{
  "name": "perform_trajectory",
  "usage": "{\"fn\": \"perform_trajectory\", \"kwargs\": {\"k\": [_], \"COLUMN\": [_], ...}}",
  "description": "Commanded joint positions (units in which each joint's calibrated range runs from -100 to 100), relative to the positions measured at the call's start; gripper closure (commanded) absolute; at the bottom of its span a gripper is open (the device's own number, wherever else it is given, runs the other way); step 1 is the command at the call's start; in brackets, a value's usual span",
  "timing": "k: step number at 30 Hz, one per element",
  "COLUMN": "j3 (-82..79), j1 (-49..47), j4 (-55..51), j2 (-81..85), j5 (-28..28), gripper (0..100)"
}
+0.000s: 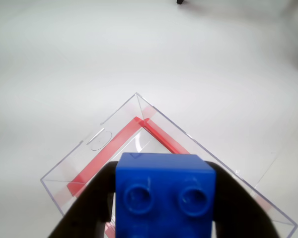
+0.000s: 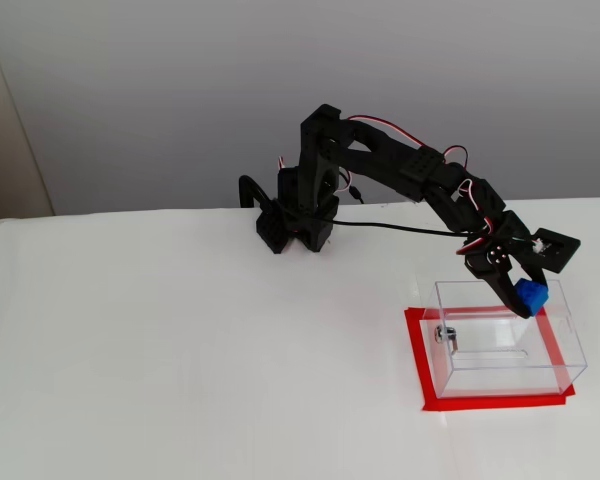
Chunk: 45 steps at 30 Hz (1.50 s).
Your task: Pick the blue lego brick and place it into the transparent box
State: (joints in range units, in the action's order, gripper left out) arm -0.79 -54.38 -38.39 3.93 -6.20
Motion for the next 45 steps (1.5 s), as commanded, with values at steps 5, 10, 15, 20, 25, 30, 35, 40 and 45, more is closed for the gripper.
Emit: {"fn": "perform_trajectory", "kwargs": {"k": [5,10,15,20,25,30,35,40,45], "j3": [3.8,3.8,3.8,3.8,3.8,3.8,3.9,3.9,3.9], "j1": [0.6,0.7,0.7,0.7,0.7,0.7,0.8,0.8,0.8], "j4": [0.3,0.3,0.3,0.3,0.3,0.3,0.9,0.9,0.9], "j2": [0.5,0.5,0.5,0.5,0.5,0.5,0.5,0.5,0.6], "j5": [-0.1,-0.1,0.0,0.0,0.0,0.0,0.0,0.0,0.0], "gripper": [87,84,66,66,66,66,66,66,66]}}
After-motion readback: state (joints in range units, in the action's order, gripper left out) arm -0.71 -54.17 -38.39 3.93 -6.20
